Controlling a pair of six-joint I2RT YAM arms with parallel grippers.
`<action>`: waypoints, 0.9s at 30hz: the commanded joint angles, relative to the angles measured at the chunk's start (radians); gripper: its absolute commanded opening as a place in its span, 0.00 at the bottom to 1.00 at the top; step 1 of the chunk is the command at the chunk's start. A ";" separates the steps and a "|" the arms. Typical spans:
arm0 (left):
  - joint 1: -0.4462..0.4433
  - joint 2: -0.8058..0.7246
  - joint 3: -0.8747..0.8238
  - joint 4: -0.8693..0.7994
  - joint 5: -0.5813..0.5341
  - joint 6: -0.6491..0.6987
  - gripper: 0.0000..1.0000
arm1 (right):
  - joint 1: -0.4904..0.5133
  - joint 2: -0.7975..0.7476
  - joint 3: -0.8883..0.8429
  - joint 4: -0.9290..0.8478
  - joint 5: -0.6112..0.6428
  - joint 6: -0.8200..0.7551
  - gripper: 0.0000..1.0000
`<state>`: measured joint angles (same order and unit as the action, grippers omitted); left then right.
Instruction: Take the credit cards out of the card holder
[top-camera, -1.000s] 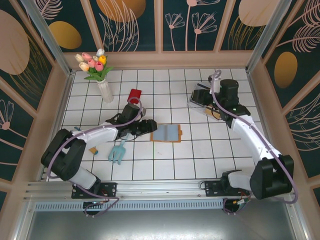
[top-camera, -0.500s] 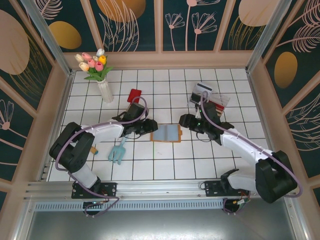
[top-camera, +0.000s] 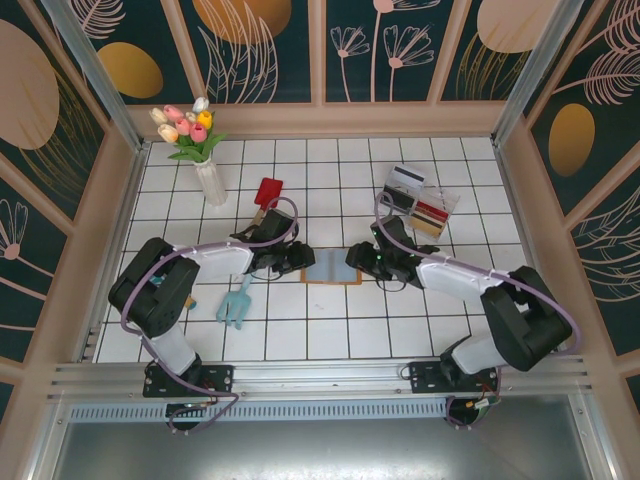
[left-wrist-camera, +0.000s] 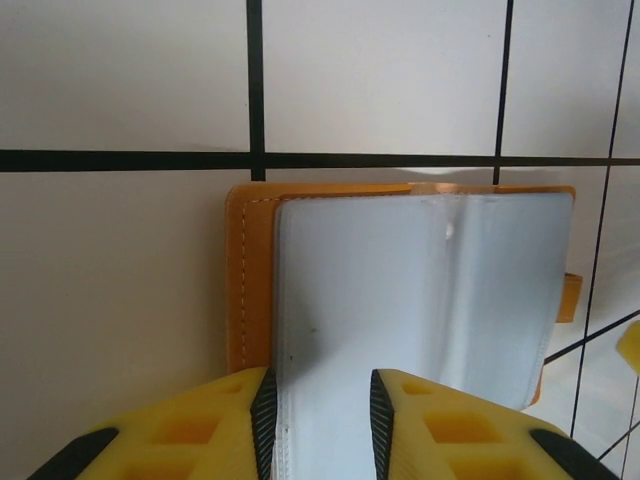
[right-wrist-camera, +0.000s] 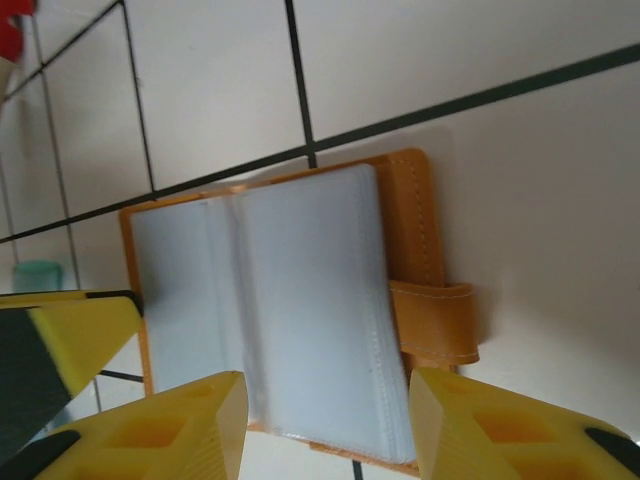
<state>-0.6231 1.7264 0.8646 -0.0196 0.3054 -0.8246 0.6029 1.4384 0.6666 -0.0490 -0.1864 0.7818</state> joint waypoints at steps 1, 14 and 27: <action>-0.007 0.019 0.017 0.000 -0.004 -0.015 0.32 | 0.015 0.038 0.025 0.025 0.007 0.029 0.47; -0.007 0.039 -0.007 0.102 0.072 -0.059 0.19 | 0.031 0.154 0.030 0.040 -0.022 0.009 0.40; -0.017 0.040 0.022 0.062 0.051 -0.027 0.22 | 0.044 0.195 0.039 0.040 -0.013 0.010 0.38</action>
<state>-0.6353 1.7794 0.8646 0.0814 0.3843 -0.8795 0.6331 1.6012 0.7006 0.0372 -0.2092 0.7921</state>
